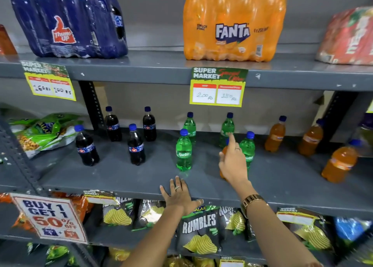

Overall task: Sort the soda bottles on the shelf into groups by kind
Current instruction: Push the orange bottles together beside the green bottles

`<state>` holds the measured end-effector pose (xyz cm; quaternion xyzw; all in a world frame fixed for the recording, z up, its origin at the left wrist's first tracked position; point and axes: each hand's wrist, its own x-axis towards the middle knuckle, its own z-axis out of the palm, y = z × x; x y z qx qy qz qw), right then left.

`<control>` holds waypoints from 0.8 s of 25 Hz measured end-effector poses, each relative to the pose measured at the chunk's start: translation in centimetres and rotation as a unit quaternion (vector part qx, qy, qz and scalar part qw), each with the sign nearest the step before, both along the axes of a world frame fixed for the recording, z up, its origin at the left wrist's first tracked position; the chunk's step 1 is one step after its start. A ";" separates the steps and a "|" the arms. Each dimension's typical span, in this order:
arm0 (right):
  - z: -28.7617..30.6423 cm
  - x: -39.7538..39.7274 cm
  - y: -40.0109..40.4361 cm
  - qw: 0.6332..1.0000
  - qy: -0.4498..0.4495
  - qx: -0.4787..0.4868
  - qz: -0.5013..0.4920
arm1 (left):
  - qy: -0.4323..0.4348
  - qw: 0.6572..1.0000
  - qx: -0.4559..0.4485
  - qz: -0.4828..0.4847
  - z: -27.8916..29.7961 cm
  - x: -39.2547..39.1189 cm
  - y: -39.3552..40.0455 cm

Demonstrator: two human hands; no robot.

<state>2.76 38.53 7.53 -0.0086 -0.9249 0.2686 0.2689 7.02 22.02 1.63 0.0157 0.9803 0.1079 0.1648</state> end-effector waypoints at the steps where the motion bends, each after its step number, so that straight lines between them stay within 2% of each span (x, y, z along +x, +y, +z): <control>1: -0.2 0.6 0.5 1.000 0.010 -0.001 0.000 | -0.001 1.000 0.000 -0.009 -0.1 0.1 1.1; 12: -0.6 5.5 11.5 0.995 0.047 -0.042 -0.071 | 0.001 0.997 0.003 -0.075 0.0 0.2 10.9; 20: -0.2 2.3 18.1 0.994 -0.031 -0.074 -0.068 | -0.023 0.996 -0.019 -0.083 -0.4 -0.4 11.5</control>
